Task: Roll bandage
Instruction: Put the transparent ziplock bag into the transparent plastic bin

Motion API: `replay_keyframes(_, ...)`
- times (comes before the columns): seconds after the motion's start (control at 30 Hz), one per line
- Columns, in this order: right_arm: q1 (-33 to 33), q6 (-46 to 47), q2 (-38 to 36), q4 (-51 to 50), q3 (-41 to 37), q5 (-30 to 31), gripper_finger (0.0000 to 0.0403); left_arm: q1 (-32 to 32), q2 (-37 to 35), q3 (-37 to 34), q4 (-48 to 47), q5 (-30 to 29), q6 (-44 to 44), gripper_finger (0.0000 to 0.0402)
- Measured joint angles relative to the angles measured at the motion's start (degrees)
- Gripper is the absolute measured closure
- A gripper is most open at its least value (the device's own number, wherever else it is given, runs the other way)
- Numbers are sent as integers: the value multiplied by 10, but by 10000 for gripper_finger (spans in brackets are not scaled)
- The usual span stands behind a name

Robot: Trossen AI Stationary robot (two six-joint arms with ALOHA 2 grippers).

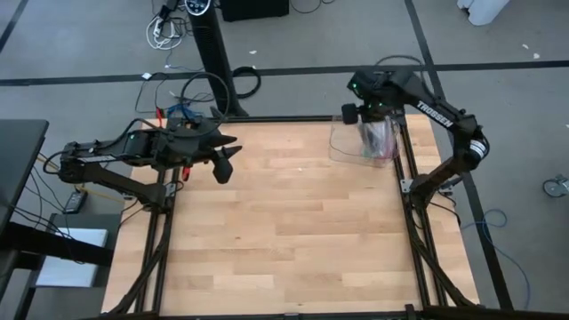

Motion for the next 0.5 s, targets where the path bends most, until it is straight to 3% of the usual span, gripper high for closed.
replay_keyframes(0.23, -18, 43, -26, 157, -159, -68, 403, 0, 6, 0, -2, 0, 0, 256)
replay_keyframes(0.5, -32, 66, -28, 229, -153, -67, 403, 0, 23, 0, -11, 0, 0, 256)
